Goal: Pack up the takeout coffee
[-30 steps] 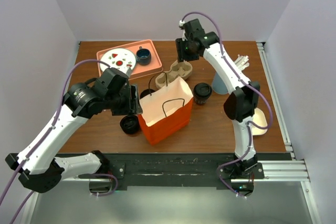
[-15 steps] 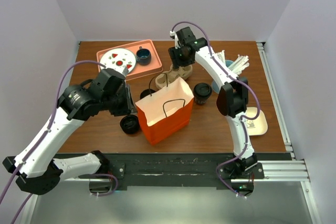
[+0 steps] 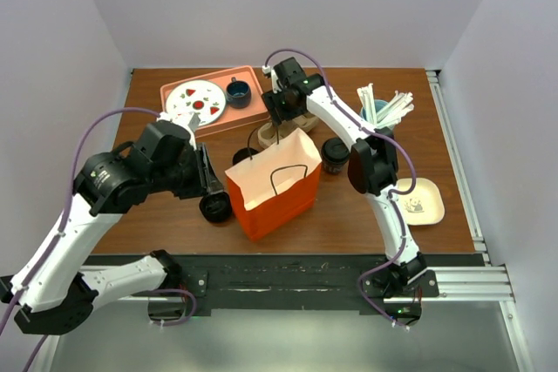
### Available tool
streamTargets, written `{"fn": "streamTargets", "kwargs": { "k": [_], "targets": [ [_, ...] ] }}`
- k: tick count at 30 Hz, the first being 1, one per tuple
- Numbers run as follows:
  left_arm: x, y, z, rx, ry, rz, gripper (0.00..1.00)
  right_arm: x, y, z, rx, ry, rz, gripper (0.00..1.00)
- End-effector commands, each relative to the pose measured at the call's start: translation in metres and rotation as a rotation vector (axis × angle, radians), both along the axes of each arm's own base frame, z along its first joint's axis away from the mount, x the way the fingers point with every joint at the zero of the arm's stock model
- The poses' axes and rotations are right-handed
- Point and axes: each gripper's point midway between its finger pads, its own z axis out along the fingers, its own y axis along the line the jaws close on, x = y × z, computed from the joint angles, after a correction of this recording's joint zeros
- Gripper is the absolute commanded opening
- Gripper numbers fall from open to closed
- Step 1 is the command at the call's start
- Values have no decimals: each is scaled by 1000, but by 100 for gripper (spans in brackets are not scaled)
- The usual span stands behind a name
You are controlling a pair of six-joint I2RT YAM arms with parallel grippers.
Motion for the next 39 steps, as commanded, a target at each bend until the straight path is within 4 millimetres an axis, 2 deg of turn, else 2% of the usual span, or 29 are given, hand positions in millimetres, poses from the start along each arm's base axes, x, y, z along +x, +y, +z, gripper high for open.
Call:
{"fn": "streamTargets", "kwargs": {
  "k": [1,2,3,4,5,7,8,9,10,15,16,19,22,25,27,30,31,33,34,39],
  "targets": [
    [18,-5,49,-95,-106,79,48,14,8,20,37,-73,-22,66],
    [21,-6,66,-129,-136,92,59,13,10,23,48,-75,-26,65],
    [23,-6,70,-137,-141,105,63,12,12,26,58,-78,-26,66],
    [25,-9,71,-148,-134,118,66,11,12,24,66,-71,-29,66],
    [26,-10,68,-149,-124,123,69,13,14,31,85,-89,-37,66],
    [26,-22,71,-224,-141,92,70,13,13,31,90,-90,-43,65],
    [25,-27,46,-211,-90,88,70,13,14,32,95,-96,-45,65],
    [25,-38,45,-267,-79,70,70,13,13,34,93,-99,-49,65],
    [22,-41,28,-263,-42,63,70,14,12,35,91,-103,-52,65],
    [23,-45,4,-208,45,73,70,10,8,43,88,-112,-48,64],
    [27,-46,2,-193,50,82,71,6,8,36,82,-101,-44,64],
    [39,-51,1,-185,34,95,73,6,5,37,74,-112,-52,64],
    [41,-48,-11,-125,70,111,68,1,7,40,74,-110,-45,63],
    [29,-37,-27,-48,145,121,62,-3,8,40,52,-119,-23,62],
    [22,-18,-30,23,156,162,59,-6,6,39,39,-116,-23,62],
    [15,-10,-17,-47,126,209,36,-10,11,43,43,-117,-5,62],
    [12,-8,-18,-56,130,224,22,-10,11,42,25,-123,-9,62],
    [6,-3,-17,-79,121,229,11,-11,12,41,7,-124,-4,63],
    [3,-2,-20,-76,127,224,1,-10,13,40,0,-129,-4,64],
    [-2,9,-12,-102,76,237,0,-8,12,35,-41,-157,9,66]
  ]
}}
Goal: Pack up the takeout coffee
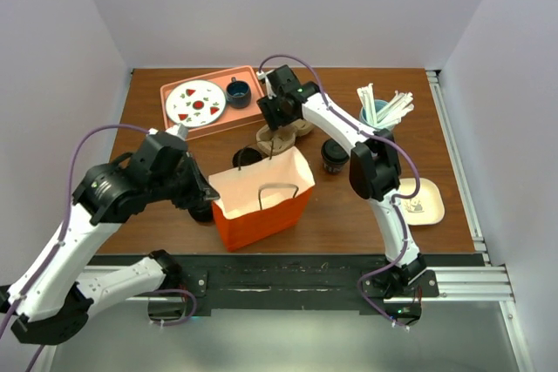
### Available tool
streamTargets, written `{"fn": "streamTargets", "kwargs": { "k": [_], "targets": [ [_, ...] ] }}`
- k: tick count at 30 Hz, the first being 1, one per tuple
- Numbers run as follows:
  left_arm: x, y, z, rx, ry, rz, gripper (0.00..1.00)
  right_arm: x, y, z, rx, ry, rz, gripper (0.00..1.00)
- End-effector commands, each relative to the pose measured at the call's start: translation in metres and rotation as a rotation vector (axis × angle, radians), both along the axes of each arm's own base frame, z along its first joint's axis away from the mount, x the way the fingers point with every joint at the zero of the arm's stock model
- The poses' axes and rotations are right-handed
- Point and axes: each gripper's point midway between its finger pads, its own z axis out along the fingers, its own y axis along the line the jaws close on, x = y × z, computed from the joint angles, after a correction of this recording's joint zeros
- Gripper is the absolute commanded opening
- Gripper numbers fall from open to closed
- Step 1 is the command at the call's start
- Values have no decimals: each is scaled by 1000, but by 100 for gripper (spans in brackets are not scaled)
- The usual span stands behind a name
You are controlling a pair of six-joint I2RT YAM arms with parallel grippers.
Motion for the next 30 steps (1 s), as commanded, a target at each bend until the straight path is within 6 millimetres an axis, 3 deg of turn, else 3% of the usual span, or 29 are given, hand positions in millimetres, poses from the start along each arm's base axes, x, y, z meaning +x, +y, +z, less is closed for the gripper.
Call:
{"fn": "streamTargets", "kwargs": {
  "k": [1,6,12,14,21,23,30],
  "targets": [
    [2,11,10,-4,-50,46,0,4,3,32,-12,-86,20,66],
    [7,5,30,-3,-108,-17,0,3,-2,30,-46,-76,21,67],
    [2,5,29,-19,-100,-23,0,-1,1,56,-16,-108,70,65],
    [0,5,28,-25,-99,-33,4,-4,9,61,24,-104,103,65],
    [-8,3,9,-22,-51,-60,7,-13,3,30,-36,-39,151,67],
    [-10,-1,11,-55,-50,-65,7,-12,2,30,-47,-49,163,68],
    [-14,4,11,-63,-59,-53,7,-6,6,64,-14,-127,199,66]
  ]
}}
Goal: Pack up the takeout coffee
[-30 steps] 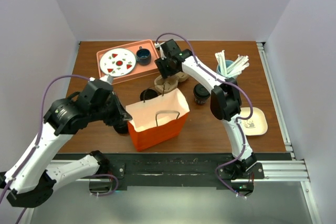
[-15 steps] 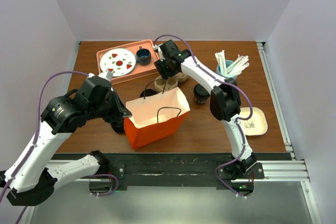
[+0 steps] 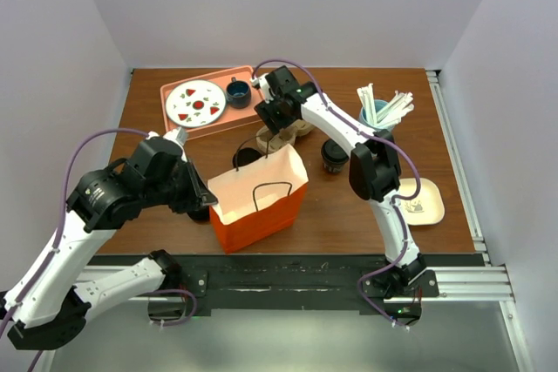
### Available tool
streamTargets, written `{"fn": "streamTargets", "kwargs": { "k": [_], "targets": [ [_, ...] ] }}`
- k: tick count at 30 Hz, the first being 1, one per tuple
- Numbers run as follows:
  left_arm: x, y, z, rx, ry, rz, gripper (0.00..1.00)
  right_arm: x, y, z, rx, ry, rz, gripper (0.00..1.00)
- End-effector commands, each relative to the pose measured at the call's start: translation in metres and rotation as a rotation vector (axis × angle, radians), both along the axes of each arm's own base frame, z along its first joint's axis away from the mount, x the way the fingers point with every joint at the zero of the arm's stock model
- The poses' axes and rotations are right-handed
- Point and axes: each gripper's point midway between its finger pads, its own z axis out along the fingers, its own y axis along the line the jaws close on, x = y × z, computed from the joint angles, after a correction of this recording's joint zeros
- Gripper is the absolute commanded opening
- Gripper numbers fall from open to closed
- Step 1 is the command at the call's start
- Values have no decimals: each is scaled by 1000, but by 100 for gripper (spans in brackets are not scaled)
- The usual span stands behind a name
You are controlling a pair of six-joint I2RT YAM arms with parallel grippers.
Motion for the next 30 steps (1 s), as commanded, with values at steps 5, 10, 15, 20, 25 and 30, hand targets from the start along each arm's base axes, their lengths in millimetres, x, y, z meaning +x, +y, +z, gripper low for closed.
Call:
{"fn": "streamTargets", "kwargs": {
  "k": [5,10,15,20,25,30],
  "targets": [
    [2,-2,12,-60,-43,16,8,8,4,69,74,-116,51,64],
    [2,-4,12,-69,-39,18,8,8,-8,46,33,-70,44,65],
    [-1,-9,7,-83,-18,-2,8,12,-19,29,19,-24,36,65],
    [-1,-10,8,-86,-12,-3,10,12,-16,18,43,18,57,65],
    [0,-12,4,-71,1,-16,10,9,-17,8,36,45,67,63],
    [3,-17,4,-53,7,-46,10,11,-16,3,47,56,70,63]
  ]
}}
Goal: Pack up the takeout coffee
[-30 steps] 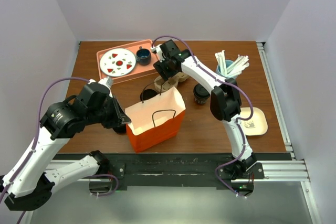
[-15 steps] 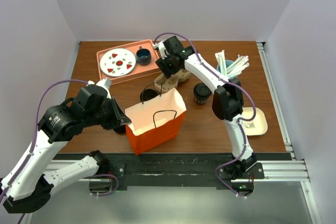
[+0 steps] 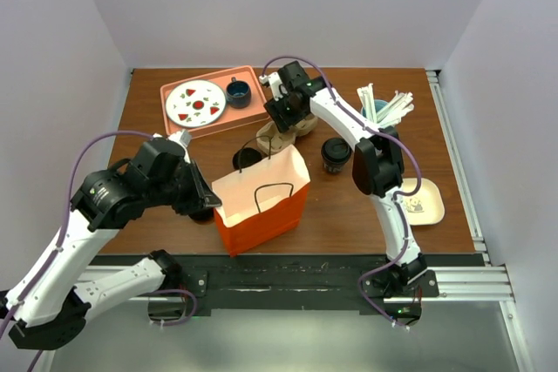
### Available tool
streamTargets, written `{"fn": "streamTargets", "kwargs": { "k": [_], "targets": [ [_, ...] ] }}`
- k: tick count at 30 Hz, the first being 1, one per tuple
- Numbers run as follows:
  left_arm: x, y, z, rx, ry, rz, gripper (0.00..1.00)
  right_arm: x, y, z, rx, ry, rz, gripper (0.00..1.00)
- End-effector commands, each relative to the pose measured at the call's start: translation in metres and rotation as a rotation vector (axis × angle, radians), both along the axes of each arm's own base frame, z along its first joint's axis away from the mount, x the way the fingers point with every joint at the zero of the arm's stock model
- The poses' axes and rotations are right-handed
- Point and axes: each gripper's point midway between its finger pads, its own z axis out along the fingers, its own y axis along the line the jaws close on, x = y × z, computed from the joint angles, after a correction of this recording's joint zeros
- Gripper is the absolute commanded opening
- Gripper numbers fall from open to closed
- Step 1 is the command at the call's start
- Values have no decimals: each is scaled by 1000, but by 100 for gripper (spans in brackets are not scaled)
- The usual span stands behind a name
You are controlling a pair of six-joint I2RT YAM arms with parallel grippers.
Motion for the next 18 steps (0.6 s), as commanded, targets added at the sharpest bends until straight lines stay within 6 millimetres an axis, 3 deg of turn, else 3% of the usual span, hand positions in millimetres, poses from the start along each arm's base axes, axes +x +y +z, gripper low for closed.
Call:
{"fn": "streamTargets", "kwargs": {
  "k": [1,8,9,12,18],
  "targets": [
    [7,-10,9,-23,-20,-32,10,4,7,7,23,-10,28,62],
    [5,-7,9,-34,-30,-22,10,18,6,13,11,-56,0,52],
    [5,-7,10,-36,-33,-19,10,21,6,14,10,-68,-9,45],
    [5,-6,10,-35,-36,-16,10,28,1,15,-10,-94,-35,38],
    [5,-5,10,-30,-37,-14,10,47,-10,29,13,-139,-92,36]
  ]
}}
